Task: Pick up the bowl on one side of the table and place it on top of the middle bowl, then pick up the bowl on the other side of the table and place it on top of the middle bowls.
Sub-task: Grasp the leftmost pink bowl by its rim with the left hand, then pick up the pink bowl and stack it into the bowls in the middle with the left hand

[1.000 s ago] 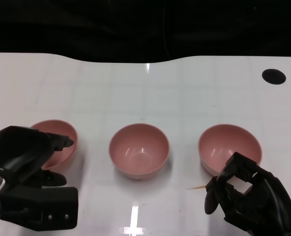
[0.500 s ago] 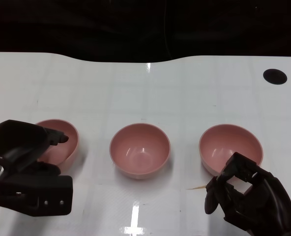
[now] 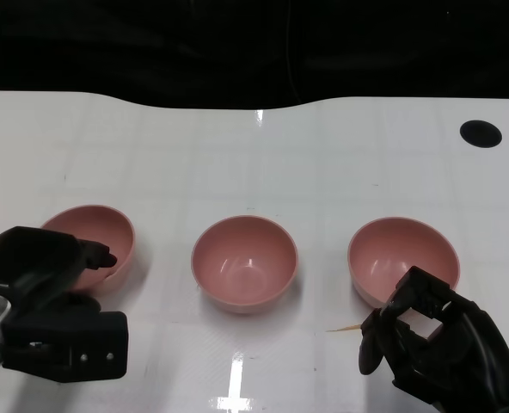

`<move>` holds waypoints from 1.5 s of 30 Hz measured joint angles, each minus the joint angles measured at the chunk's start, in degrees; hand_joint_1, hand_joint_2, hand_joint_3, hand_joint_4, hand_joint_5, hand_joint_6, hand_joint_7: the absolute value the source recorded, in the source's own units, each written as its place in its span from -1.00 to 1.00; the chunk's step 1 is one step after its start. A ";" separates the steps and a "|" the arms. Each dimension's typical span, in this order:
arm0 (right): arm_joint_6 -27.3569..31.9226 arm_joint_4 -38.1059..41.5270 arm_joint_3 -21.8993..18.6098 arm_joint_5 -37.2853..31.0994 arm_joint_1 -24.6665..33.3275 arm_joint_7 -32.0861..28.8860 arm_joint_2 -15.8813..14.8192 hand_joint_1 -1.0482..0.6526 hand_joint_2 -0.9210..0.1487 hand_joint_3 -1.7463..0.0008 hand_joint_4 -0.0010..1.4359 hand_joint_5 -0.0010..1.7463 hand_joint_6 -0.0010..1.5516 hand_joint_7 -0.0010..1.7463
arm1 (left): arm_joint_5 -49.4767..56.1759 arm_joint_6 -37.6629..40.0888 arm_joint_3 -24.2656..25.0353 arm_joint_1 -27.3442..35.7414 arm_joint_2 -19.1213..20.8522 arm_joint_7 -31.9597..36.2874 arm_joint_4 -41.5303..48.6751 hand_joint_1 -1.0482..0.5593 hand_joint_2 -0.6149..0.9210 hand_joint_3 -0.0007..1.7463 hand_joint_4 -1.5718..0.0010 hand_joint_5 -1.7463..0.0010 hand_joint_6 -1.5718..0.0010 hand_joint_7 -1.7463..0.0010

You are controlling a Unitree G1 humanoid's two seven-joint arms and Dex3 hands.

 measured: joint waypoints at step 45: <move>-2.38 2.96 -1.43 0.31 0.15 2.87 -0.51 0.11 -0.42 -0.05 0.27 0.88 0.12 0.50 | -12.66 -1.94 4.13 0.94 1.37 -6.43 -16.06 0.26 0.87 -0.47 0.17 -1.00 0.19 -0.86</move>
